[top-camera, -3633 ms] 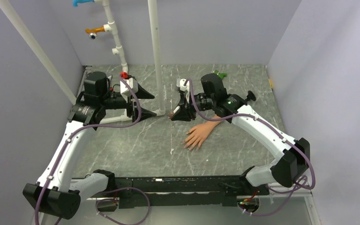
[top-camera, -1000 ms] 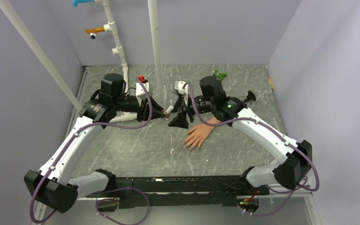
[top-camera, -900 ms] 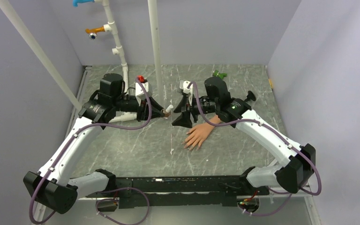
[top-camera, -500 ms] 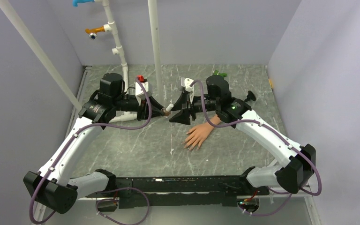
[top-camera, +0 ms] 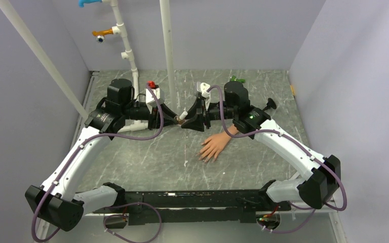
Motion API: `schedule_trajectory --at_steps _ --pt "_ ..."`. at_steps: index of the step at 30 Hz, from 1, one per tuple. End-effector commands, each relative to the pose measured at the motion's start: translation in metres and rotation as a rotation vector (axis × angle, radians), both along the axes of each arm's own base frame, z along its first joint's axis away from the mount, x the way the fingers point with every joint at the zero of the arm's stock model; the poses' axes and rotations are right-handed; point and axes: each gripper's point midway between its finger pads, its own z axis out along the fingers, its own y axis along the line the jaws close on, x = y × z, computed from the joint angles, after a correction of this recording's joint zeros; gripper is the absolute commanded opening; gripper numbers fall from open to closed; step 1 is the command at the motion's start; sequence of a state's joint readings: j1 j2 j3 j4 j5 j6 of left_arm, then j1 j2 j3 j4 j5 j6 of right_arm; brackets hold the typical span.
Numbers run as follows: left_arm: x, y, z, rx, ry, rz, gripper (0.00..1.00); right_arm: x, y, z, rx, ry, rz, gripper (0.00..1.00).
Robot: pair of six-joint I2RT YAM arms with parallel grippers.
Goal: Paint the nails
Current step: Pick up the nail polish bottle from the center of the board.
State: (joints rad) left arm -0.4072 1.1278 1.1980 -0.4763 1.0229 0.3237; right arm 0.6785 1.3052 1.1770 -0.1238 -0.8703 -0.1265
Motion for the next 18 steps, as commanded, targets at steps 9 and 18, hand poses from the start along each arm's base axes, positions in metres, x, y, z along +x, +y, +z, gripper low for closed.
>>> schedule_trajectory --at_steps 9,18 --pt "-0.0078 0.0001 0.0128 -0.031 -0.050 -0.023 0.00 -0.0016 0.0057 0.0107 0.050 -0.036 0.031 0.26" --pt "-0.0065 -0.0006 0.0127 -0.033 -0.046 -0.021 0.00 -0.0055 0.0052 0.0069 0.055 -0.029 0.048 0.00"
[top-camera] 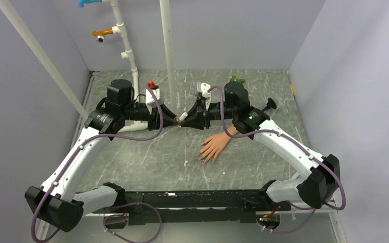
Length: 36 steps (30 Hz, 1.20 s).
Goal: Paint the nails
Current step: Pick up the nail polish bottle from the center of the board.
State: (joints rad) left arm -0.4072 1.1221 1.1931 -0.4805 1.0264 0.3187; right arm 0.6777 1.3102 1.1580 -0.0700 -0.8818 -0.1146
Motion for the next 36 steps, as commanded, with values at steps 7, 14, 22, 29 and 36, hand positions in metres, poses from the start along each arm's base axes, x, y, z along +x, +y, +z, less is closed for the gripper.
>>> schedule_trajectory --at_steps 7,14,22,29,36 --pt "-0.004 -0.001 0.012 -0.024 -0.048 -0.028 0.38 -0.007 -0.001 0.010 0.043 -0.034 0.016 0.00" --pt "-0.003 0.000 0.011 -0.017 -0.053 -0.016 0.39 -0.006 -0.002 0.011 0.043 -0.039 0.007 0.00" --pt "0.001 0.000 0.007 -0.001 -0.042 -0.002 0.44 -0.004 -0.003 0.014 0.040 -0.050 -0.010 0.00" --pt "0.002 -0.002 0.002 0.008 -0.018 -0.008 0.46 -0.004 -0.003 0.018 0.042 -0.055 -0.015 0.00" --pt "0.001 -0.005 0.000 0.016 -0.003 -0.021 0.40 -0.003 -0.003 0.020 0.049 -0.062 -0.015 0.00"
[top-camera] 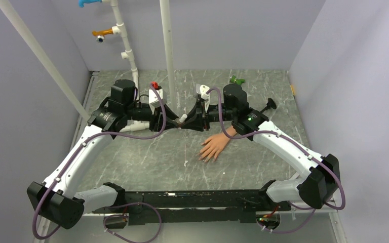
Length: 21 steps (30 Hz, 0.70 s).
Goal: Paint the nails
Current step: Pick up the nail polish bottle from the center of the board.
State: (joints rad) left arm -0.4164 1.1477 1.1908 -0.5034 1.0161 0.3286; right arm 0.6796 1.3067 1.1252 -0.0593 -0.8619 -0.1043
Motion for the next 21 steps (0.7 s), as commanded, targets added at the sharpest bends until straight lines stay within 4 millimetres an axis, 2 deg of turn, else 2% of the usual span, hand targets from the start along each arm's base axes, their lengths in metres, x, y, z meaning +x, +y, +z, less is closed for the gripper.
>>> schedule_trajectory --at_steps 1,2,3,12,15,17,20,21 --pt "-0.001 -0.002 0.011 -0.009 -0.038 -0.019 0.40 -0.004 -0.002 0.031 0.063 -0.084 0.004 0.00" --pt "0.000 -0.003 0.010 -0.007 -0.035 -0.016 0.40 0.010 -0.012 0.031 0.061 -0.084 -0.039 0.00" --pt "0.001 -0.003 0.010 -0.006 -0.038 -0.011 0.40 -0.003 -0.003 0.031 0.063 -0.082 0.000 0.00" --pt "0.001 -0.003 0.010 -0.009 -0.036 -0.016 0.28 -0.005 -0.002 0.032 0.068 -0.084 0.008 0.00" --pt "0.000 -0.004 0.011 -0.013 -0.038 -0.024 0.14 -0.006 -0.002 0.032 0.071 -0.082 0.010 0.00" --pt "-0.001 -0.005 0.012 -0.019 -0.042 -0.025 0.01 -0.005 -0.002 0.032 0.072 -0.080 0.008 0.00" --pt "0.000 -0.004 0.013 -0.022 -0.048 -0.016 0.00 -0.005 -0.002 0.032 0.072 -0.079 0.001 0.00" --pt "0.001 -0.004 0.013 -0.022 -0.053 -0.009 0.00 -0.004 -0.003 0.032 0.072 -0.079 -0.007 0.05"
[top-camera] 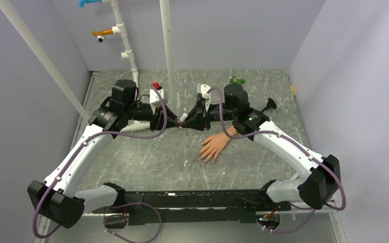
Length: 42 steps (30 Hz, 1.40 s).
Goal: Paint the nails
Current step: Pick up the nail polish bottle from the center of the board.
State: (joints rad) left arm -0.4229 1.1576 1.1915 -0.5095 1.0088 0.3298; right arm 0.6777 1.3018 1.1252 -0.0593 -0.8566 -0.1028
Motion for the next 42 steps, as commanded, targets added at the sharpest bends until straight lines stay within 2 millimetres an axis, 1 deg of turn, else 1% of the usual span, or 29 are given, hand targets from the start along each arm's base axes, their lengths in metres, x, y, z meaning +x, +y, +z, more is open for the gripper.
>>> schedule_trajectory --at_steps 1,2,4,6,8,9,10,12,14,18,22,23,25,26,29,31,33,35,37,39,40,42 --pt "0.002 -0.002 0.018 -0.030 -0.070 0.001 0.00 -0.004 -0.002 0.029 0.067 -0.074 -0.012 0.20" --pt "0.004 -0.001 0.017 -0.024 -0.073 0.017 0.00 -0.001 -0.004 0.030 0.065 -0.075 -0.034 0.35" --pt "0.006 0.001 0.019 -0.021 -0.089 0.039 0.00 0.005 -0.008 0.030 0.060 -0.077 -0.095 0.58" --pt "0.008 0.002 0.020 -0.024 -0.100 0.059 0.00 0.009 -0.013 0.029 0.058 -0.080 -0.142 0.66" --pt "0.010 0.003 0.021 -0.021 -0.109 0.077 0.00 0.013 -0.017 0.029 0.059 -0.073 -0.189 0.72" --pt "0.011 0.004 0.020 -0.019 -0.112 0.083 0.00 0.021 -0.022 0.028 0.056 -0.061 -0.254 0.76" --pt "0.013 0.005 0.020 -0.016 -0.118 0.091 0.00 0.028 -0.026 0.030 0.062 -0.046 -0.317 0.77" --pt "0.015 0.005 0.019 -0.014 -0.123 0.108 0.00 0.035 -0.035 0.032 0.064 -0.008 -0.407 0.79" --pt "0.019 0.006 0.018 -0.011 -0.130 0.129 0.00 0.036 -0.043 0.035 0.070 0.022 -0.463 0.80" --pt "0.031 0.010 0.015 0.016 -0.160 0.212 0.00 0.032 -0.060 0.039 0.112 0.090 -0.562 0.80" --pt "0.045 0.014 0.008 0.064 -0.203 0.326 0.00 0.035 -0.079 0.030 0.124 0.186 -0.697 0.80" --pt "0.044 0.013 0.008 0.063 -0.206 0.328 0.00 0.036 -0.083 0.029 0.124 0.210 -0.726 0.81" --pt "0.044 0.012 0.011 0.054 -0.214 0.334 0.00 0.038 -0.091 0.027 0.142 0.252 -0.786 0.98" --pt "0.045 0.012 0.011 0.053 -0.215 0.345 0.00 0.039 -0.096 0.030 0.161 0.252 -0.815 0.99" --pt "0.049 0.011 0.014 0.058 -0.217 0.372 0.00 0.038 -0.105 0.036 0.222 0.255 -0.851 1.00" --pt "0.048 0.006 0.016 0.062 -0.210 0.370 0.00 0.038 -0.105 0.033 0.229 0.271 -0.861 1.00" --pt "0.044 0.000 0.013 0.073 -0.171 0.344 0.00 0.034 -0.099 0.032 0.201 0.283 -0.823 1.00" --pt "0.041 -0.003 0.008 0.084 -0.141 0.337 0.00 0.030 -0.093 0.038 0.196 0.291 -0.781 1.00" --pt "0.041 -0.002 0.001 0.095 -0.147 0.352 0.00 0.026 -0.089 0.045 0.228 0.290 -0.745 1.00" --pt "0.045 0.000 -0.006 0.094 -0.163 0.384 0.00 0.025 -0.083 0.049 0.246 0.302 -0.717 1.00" --pt "0.047 0.002 -0.010 0.092 -0.165 0.405 0.00 0.026 -0.079 0.051 0.239 0.322 -0.705 1.00" --pt "0.052 0.005 -0.015 0.094 -0.178 0.435 0.00 0.033 -0.074 0.048 0.200 0.408 -0.739 0.98"
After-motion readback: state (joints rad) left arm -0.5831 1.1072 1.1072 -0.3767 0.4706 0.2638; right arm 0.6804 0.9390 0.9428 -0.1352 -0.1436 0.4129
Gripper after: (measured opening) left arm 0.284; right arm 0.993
